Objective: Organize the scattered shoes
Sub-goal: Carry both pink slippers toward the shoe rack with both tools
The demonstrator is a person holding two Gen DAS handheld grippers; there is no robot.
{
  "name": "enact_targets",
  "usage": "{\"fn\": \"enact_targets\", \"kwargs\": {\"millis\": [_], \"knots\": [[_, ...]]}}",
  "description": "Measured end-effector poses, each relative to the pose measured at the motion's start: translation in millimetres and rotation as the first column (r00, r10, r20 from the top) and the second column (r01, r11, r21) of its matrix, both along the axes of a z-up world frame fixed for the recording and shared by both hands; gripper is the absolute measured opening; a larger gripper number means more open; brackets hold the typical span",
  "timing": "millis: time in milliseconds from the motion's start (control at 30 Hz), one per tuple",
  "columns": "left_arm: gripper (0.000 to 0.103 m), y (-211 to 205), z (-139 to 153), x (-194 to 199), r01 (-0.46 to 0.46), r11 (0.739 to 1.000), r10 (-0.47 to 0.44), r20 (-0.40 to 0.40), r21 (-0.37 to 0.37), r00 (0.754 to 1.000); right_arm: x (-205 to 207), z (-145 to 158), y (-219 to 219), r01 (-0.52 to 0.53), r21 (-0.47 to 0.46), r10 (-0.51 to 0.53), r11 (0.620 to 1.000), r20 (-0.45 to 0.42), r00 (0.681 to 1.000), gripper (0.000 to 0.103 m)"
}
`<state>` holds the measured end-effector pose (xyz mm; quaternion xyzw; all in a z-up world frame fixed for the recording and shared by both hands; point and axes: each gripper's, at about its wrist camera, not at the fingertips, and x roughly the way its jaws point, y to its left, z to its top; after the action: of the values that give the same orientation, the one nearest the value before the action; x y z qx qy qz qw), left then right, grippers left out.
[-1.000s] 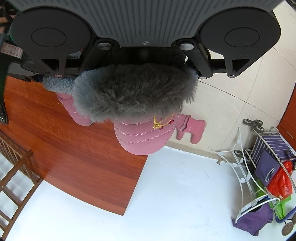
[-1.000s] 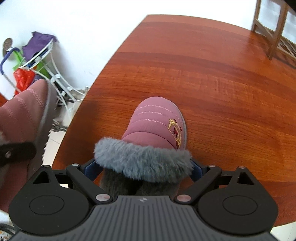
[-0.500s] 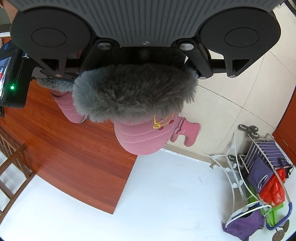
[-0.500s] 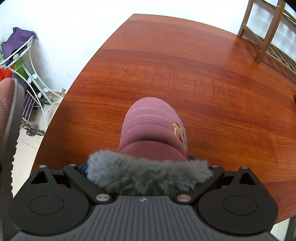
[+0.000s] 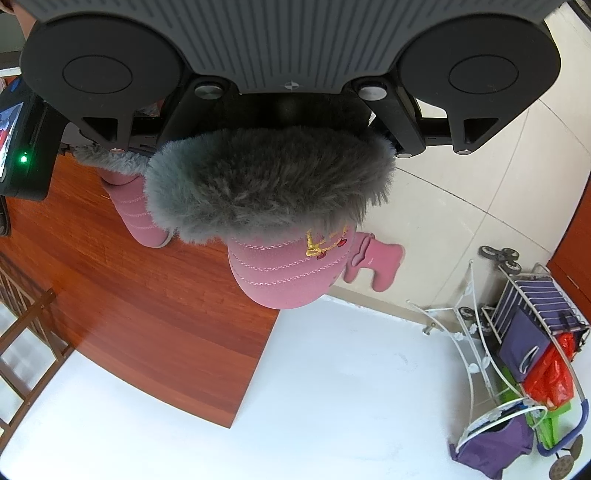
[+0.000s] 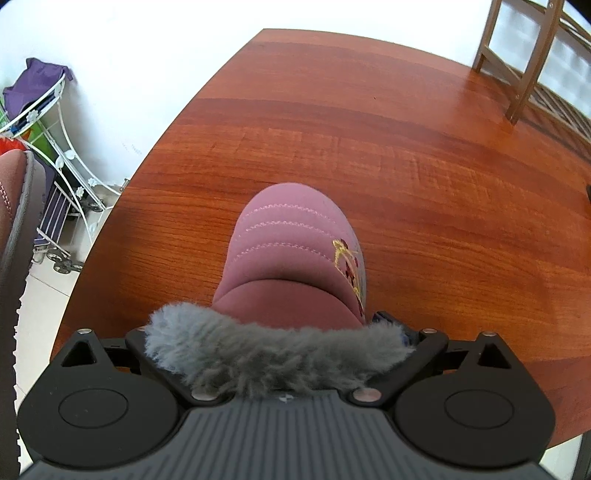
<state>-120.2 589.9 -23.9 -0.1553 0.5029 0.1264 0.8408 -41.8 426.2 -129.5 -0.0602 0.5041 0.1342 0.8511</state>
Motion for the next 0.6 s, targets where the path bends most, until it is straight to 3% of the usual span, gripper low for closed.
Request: {"fn": "enact_targets", "kwargs": {"millis": [333, 600], "knots": [[0.077, 1.4, 1.5, -0.5, 0.025, 1.000, -0.025, 0.003, 0.007, 1.000, -1.2, 0.2, -5.5, 0.043, 0.035, -0.043, 0.998, 0.003, 0.999, 0.100], [0.077, 2.8, 0.4, -2.1, 0.027, 1.000, -0.027, 0.007, 0.000, 1.000, 0.1, 4.9, -12.5, 0.054, 0.072, -0.056, 0.996, 0.023, 0.998, 0.085]]}}
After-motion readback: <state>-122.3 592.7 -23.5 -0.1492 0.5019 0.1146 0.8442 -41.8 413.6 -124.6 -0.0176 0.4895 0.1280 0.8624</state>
